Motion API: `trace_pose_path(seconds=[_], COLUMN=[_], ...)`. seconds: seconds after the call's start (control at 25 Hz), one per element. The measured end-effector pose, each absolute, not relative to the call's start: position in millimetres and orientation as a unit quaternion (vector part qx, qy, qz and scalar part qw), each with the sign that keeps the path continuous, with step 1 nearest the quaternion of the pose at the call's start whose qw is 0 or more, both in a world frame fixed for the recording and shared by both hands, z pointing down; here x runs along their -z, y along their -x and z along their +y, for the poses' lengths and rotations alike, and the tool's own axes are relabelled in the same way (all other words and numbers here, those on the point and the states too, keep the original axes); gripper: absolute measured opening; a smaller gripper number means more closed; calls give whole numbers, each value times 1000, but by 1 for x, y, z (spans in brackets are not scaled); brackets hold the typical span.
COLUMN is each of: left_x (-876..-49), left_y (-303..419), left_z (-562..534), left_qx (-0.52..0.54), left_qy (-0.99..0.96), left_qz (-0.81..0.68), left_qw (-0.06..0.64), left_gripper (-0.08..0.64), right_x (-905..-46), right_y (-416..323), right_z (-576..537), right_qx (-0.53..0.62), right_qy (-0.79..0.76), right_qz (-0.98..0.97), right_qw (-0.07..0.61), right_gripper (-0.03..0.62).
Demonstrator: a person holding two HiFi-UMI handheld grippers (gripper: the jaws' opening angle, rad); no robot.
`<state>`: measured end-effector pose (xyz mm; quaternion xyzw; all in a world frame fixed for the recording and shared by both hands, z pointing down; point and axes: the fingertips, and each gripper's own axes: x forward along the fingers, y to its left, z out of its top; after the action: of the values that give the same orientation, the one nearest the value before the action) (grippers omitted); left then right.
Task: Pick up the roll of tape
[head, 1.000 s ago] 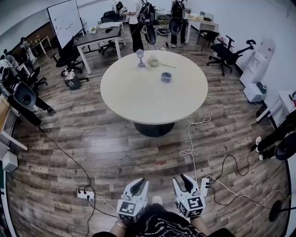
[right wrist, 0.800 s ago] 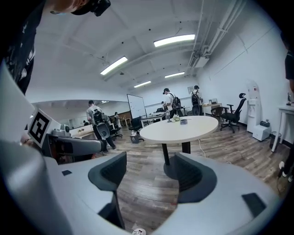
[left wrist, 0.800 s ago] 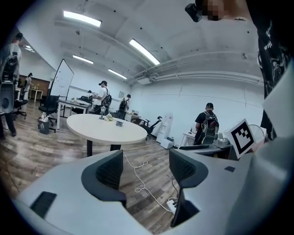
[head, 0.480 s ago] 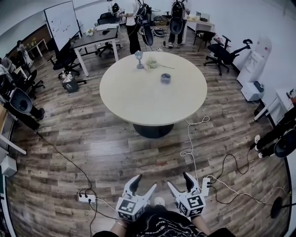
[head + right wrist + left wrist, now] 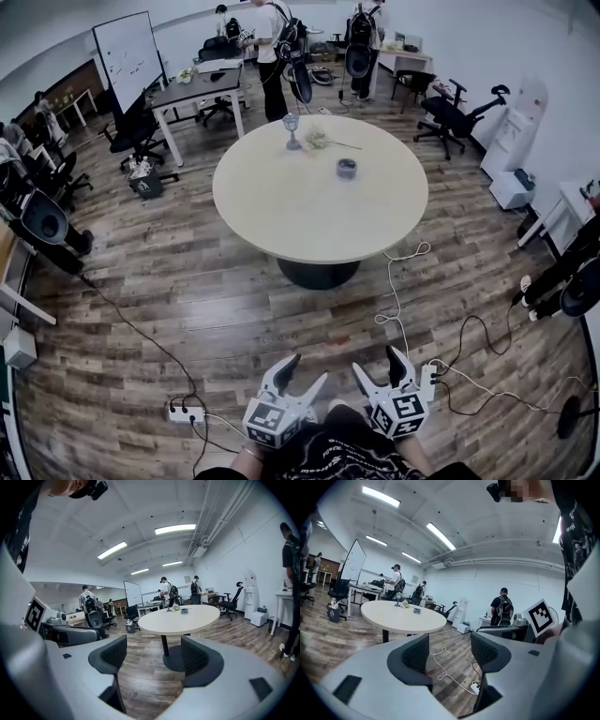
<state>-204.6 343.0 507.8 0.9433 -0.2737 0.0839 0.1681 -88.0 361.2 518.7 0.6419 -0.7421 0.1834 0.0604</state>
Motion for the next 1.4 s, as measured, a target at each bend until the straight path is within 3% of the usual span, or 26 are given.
trace_pose_path(seconds=[0.4,0.92,1.4], left_x=[-521,-521,-519], left_y=[192,97,11], left_z=[303,195,141], left_qx=[-94,-97,-87], left_qy=[-941,-923,-913], left_qz=[-281,-336,-368], left_qw=[163,160,154], left_gripper=[304,304,304], right_x=[-535,-544,-543], right_y=[66,-34,-113], right_z=[333,207,145], right_qx=[-166,-170,-174], right_qy=[-647,-603,-583], right_qz=[-738,-772,-788], right_qw=[96,105,97], right_gripper=[350,345,302])
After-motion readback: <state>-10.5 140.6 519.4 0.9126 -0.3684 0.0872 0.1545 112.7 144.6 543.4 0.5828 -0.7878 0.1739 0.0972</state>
